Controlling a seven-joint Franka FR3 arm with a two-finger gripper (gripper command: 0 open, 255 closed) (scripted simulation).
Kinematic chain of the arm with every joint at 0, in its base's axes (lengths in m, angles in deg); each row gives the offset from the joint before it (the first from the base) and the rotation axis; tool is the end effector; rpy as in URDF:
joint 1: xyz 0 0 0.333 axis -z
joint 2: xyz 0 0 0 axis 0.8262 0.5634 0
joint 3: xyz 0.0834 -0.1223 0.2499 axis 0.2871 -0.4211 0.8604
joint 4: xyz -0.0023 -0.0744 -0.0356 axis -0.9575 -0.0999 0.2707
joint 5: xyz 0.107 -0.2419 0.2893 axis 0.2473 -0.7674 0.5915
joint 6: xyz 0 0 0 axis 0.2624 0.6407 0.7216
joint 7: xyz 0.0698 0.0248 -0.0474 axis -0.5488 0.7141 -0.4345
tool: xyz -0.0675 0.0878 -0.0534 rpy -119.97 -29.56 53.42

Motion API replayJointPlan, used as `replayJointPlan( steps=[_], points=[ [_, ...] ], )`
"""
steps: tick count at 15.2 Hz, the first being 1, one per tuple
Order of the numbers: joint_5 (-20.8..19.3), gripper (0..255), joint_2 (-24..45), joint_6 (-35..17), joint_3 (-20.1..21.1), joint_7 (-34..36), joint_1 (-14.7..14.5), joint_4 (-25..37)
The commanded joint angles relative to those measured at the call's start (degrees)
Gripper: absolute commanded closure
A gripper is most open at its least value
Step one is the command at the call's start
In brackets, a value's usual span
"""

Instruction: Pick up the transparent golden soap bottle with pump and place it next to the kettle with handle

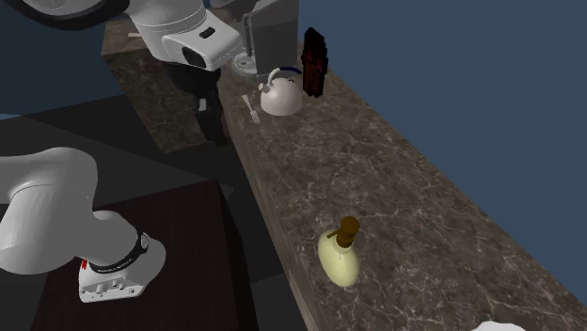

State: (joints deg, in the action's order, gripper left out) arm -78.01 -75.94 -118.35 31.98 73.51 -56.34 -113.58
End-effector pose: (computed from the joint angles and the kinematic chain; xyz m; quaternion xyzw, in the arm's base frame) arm 0.3372 0.0127 0.5387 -0.9976 0.0307 -0.0404 0.0463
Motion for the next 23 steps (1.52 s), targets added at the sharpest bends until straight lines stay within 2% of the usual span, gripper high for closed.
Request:
replayJointPlan(
  steps=[1, 7, 13, 18, 23],
  points=[
    [0.0, 0, 0.0, 0.0, 0.0, 0.0, 0.0, 0.0],
    [-3.0, 0, 8.5, -7.7, -5.0, -6.1, 2.0, 1.4],
    [-4.3, 0, 18.5, -14.5, -9.8, -12.2, 3.3, 5.4],
    [-3.6, 0, 27.8, -19.1, -13.7, -17.4, 3.9, 10.6],
    [-1.1, 0, 37.6, -22.2, -17.0, -23.0, 4.6, 17.6]
  ],
)
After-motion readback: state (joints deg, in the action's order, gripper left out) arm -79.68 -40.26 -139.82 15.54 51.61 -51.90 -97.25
